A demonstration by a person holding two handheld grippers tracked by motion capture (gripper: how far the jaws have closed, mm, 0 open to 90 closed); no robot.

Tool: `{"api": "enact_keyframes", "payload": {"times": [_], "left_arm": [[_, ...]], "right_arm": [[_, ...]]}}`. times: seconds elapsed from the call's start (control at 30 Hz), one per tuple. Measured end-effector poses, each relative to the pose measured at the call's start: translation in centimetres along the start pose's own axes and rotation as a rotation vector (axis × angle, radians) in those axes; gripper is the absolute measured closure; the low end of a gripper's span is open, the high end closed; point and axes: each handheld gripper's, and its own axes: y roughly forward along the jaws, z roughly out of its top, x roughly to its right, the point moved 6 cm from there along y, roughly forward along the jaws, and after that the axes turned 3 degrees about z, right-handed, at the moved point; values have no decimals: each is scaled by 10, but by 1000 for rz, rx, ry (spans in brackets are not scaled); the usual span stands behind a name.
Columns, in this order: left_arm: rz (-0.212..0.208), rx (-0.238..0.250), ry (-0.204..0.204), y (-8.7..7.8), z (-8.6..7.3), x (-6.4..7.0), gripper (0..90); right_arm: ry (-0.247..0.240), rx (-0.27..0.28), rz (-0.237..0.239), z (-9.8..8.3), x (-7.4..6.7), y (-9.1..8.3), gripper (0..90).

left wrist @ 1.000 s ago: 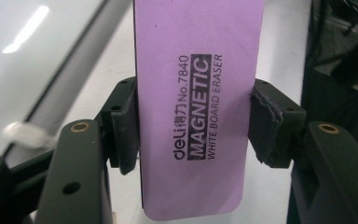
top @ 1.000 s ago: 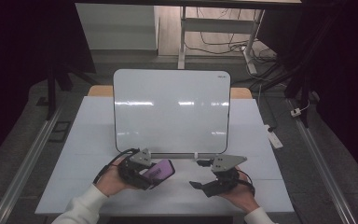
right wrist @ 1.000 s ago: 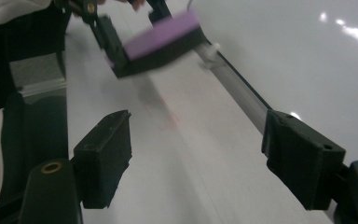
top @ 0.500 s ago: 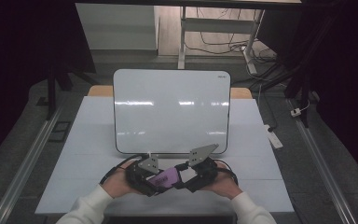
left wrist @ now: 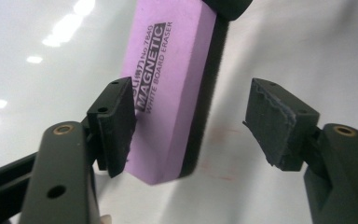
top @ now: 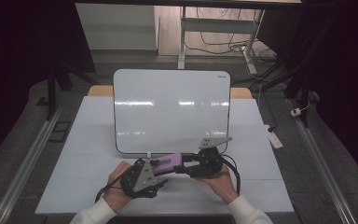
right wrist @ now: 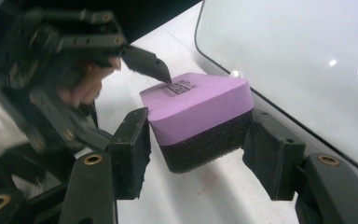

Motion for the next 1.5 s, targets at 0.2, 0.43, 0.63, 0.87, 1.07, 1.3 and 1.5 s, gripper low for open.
{"api": "enact_keyframes", "payload": {"times": [0.2, 0.43, 0.63, 0.87, 1.07, 1.3, 1.5], "left_arm": [[124, -12, 68, 3, 2, -1, 524], [165, 2, 81, -4, 6, -6, 640], [207, 61, -156, -29, 3, -60, 646], [279, 106, -455, -53, 7, -147, 645], [322, 67, -570, -46, 8, -194, 643], [344, 16, -667, -33, 12, -228, 640], [356, -41, -672, -15, 15, -235, 637]], "right_arm": [[100, 33, 5, 3, 0, 0, 424], [141, 89, 0, 8, 0, -2, 361], [133, 219, -47, 13, 6, -33, 272], [118, 221, -170, -15, 20, -68, 264], [103, 213, -268, -36, 32, -93, 260], [47, 208, -364, -48, 40, -112, 259], [33, 230, -392, -48, 40, -121, 257]]}}
